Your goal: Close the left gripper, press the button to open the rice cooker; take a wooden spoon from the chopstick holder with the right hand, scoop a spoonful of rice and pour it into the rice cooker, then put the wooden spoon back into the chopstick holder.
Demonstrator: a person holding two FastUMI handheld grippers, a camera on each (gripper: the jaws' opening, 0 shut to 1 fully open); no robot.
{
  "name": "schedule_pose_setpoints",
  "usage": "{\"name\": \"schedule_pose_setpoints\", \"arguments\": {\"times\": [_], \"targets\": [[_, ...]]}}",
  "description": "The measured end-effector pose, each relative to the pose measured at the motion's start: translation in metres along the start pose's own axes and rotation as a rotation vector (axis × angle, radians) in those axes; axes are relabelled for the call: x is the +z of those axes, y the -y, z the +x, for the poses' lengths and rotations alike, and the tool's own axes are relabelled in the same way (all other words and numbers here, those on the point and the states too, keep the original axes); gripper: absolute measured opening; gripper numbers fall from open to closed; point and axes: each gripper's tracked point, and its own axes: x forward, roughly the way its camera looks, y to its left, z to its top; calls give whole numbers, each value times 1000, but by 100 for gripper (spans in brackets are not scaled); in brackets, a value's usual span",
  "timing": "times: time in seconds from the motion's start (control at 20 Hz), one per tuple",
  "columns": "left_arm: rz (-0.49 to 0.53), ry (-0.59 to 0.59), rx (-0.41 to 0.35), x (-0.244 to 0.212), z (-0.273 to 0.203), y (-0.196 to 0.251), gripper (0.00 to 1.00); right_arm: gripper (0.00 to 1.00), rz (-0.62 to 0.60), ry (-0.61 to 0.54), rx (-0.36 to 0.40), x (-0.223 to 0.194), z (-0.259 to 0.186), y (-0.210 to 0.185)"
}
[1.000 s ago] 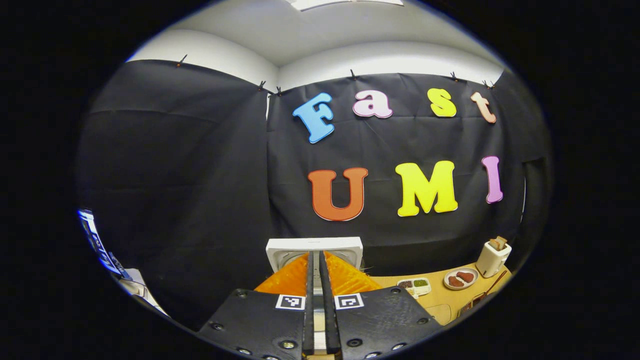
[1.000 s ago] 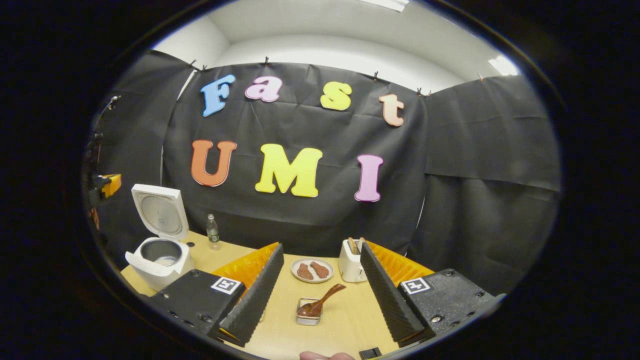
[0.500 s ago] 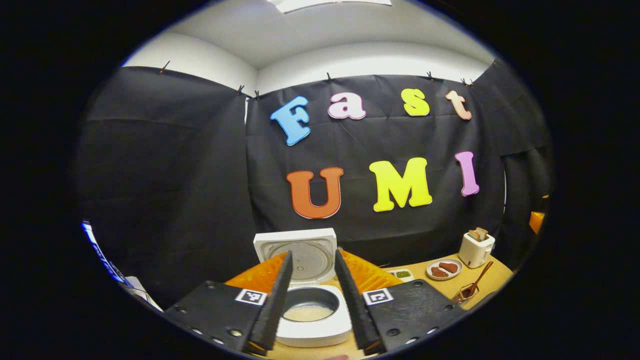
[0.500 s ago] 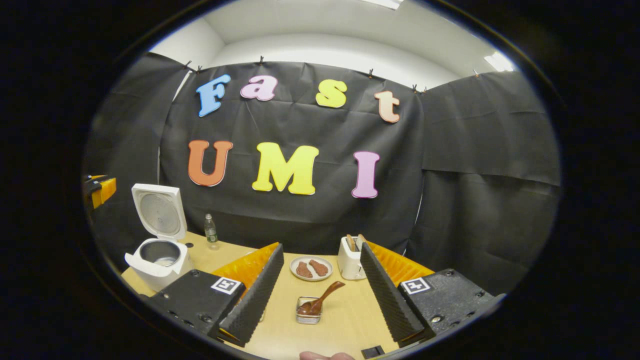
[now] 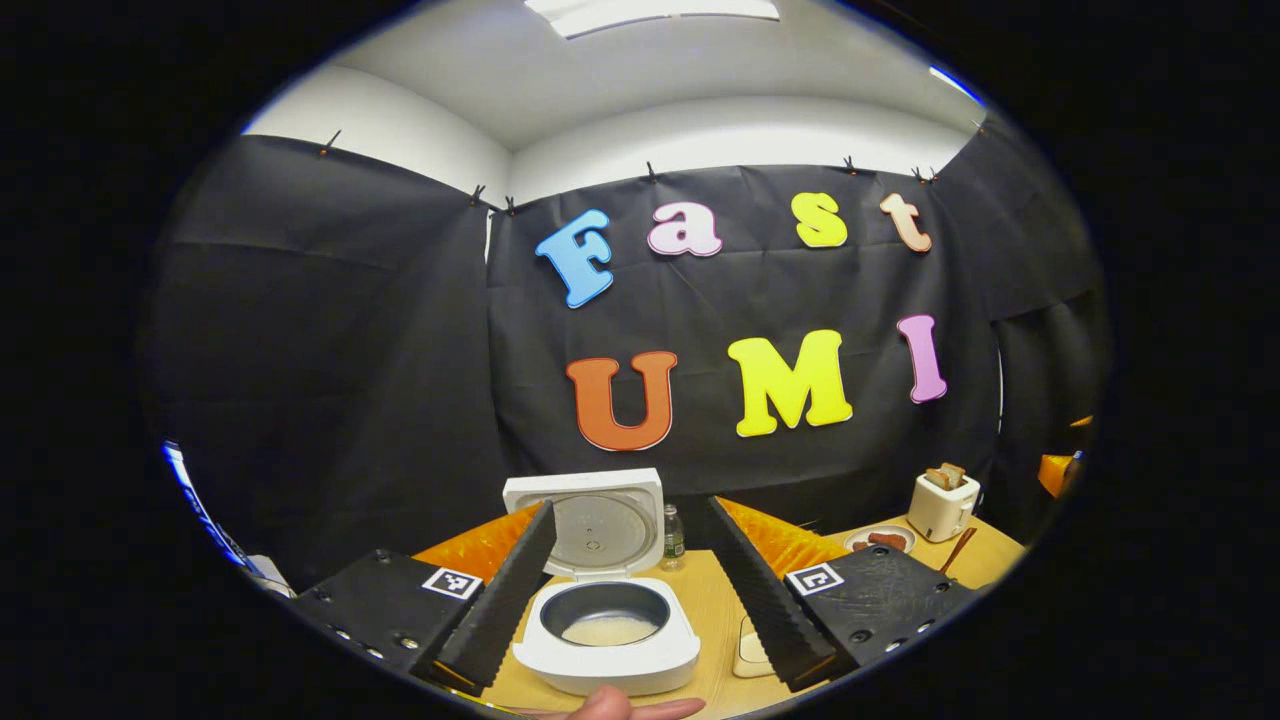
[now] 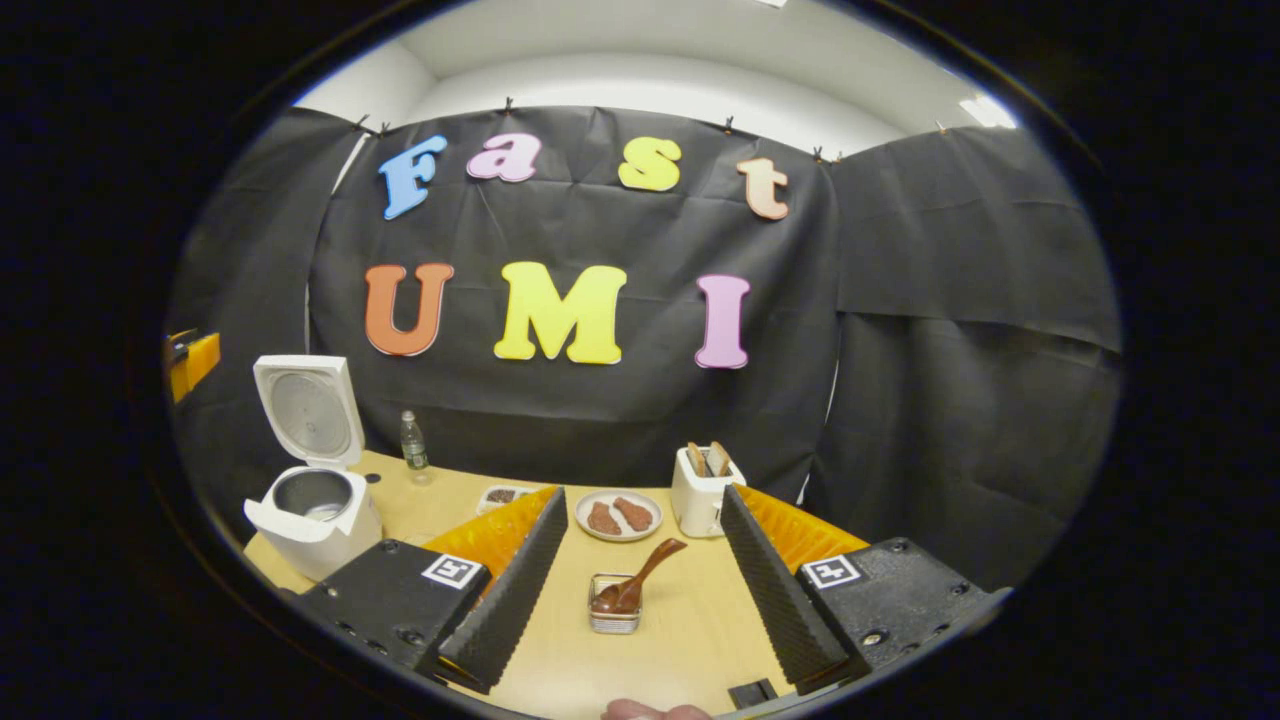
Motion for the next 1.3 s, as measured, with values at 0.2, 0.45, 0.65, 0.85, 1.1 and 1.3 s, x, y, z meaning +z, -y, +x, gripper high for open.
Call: {"name": "schedule_pose_setpoints", "arguments": {"times": [0.2, 0.45, 0.65, 0.85, 1.1, 1.3], "targets": [[25, -5, -32, -4, -8, 10, 95, 100, 71, -91, 8, -59, 28, 2], [23, -46, -52, -18, -14, 17, 95, 100, 141, -145, -6, -117, 84, 12], [38, -47, -48, -20, -15, 17, 95, 100, 183, -173, -17, -148, 133, 13], [40, -57, -45, -21, -14, 19, 90, 100, 227, -204, -36, -178, 183, 18], [49, -61, -44, -22, -14, 22, 90, 100, 255, -257, -33, -214, 237, 17], [63, -60, -49, -26, -12, 25, 95, 100, 291, -300, -20, -234, 266, 13]]}}
